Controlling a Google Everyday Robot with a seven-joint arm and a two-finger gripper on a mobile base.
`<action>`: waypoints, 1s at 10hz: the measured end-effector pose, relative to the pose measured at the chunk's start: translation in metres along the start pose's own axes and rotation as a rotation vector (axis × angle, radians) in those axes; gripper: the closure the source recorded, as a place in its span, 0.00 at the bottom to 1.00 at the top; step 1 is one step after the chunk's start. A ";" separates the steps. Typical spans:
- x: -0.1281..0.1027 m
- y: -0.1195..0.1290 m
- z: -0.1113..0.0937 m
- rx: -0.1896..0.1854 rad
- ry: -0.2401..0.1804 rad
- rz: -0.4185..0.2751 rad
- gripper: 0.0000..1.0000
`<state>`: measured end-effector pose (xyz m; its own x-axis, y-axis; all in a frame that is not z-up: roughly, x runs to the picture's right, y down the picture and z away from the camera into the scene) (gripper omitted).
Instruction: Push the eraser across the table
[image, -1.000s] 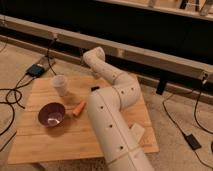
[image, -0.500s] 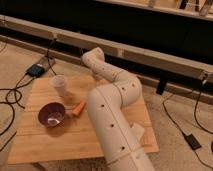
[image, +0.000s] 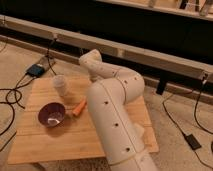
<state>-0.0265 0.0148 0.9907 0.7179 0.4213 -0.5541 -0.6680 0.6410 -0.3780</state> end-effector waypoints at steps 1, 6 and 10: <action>0.005 0.008 0.000 -0.011 0.011 -0.011 0.35; 0.031 0.043 0.008 -0.058 0.072 -0.073 0.35; 0.048 0.071 0.017 -0.091 0.122 -0.136 0.35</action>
<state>-0.0365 0.0918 0.9501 0.7776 0.2507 -0.5766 -0.5853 0.6235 -0.5183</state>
